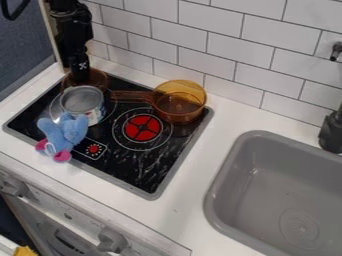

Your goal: Put the brown lid on the brown pot

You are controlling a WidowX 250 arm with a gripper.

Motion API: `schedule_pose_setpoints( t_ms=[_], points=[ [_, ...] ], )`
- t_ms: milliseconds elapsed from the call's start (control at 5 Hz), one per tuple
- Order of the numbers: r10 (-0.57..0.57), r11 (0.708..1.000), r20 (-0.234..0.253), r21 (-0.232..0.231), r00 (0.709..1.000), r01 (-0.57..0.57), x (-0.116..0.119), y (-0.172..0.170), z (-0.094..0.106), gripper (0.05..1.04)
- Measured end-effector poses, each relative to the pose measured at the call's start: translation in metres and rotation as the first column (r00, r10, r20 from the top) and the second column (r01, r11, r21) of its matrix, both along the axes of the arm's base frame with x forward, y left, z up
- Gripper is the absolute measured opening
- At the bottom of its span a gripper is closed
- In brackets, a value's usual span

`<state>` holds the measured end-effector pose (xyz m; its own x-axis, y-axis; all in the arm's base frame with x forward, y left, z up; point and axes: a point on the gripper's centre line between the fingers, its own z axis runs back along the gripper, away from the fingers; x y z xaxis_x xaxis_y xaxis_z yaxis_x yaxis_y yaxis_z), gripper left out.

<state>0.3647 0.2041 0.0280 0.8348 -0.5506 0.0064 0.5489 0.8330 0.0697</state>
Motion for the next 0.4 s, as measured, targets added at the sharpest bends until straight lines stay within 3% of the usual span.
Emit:
schedule_pose_setpoints(
  t_ms=[200,400],
  points=[
    [-0.005,1.0,-0.007,-0.001,1.0,0.005,-0.0035,-0.0022,-0.0066,0.949],
    [-0.019,1.0,-0.013,0.008,1.0,0.019,-0.0043,-0.0044,-0.0097,0.66]
  ],
)
